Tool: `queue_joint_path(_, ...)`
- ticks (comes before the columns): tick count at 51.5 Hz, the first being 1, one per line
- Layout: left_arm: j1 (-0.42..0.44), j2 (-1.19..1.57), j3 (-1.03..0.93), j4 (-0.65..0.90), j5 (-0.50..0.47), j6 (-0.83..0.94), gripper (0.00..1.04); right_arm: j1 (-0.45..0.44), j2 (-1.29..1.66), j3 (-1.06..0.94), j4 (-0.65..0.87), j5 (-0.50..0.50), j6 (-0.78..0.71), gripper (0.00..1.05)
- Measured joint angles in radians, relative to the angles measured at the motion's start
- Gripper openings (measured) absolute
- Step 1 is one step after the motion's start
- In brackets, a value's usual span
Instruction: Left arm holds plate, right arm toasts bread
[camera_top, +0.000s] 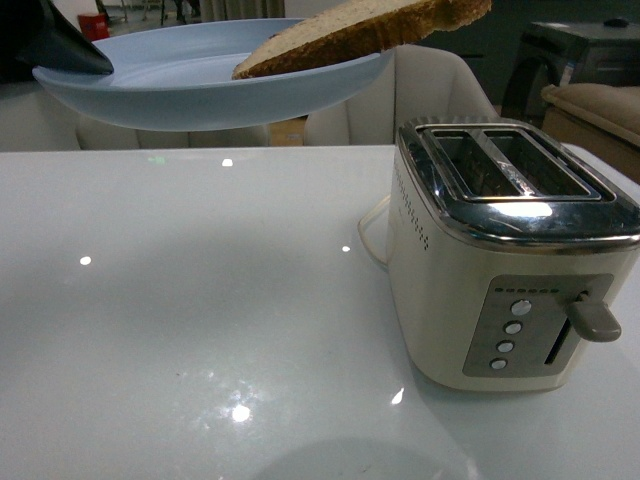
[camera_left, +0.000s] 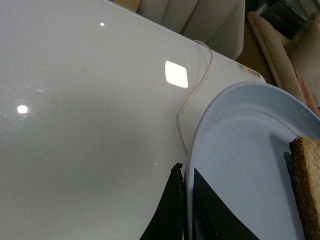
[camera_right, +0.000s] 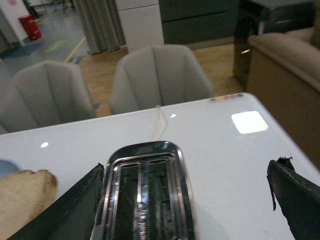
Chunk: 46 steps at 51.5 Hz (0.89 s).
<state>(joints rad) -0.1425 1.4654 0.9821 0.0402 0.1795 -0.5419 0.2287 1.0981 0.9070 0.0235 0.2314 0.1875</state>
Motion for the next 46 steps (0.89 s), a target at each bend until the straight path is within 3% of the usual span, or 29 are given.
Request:
queue_joint_path(19, 0.0, 0.0, 0.0, 0.0, 0.0, 0.0, 0.03, 0.081, 0.214, 0.08, -0.058, -0.208, 0.379, 0.98)
queue_joint_path(28, 0.0, 0.0, 0.0, 0.0, 0.0, 0.0, 0.03, 0.126, 0.28, 0.088, -0.02, -0.299, 0.547, 0.98)
queue_joint_path(33, 0.0, 0.0, 0.0, 0.0, 0.0, 0.0, 0.03, 0.146, 0.311, 0.089, 0.078, -0.361, 0.642, 0.98)
queue_joint_path(46, 0.0, 0.0, 0.0, 0.0, 0.0, 0.0, 0.03, 0.151, 0.335, 0.125, 0.131, -0.39, 0.754, 0.98)
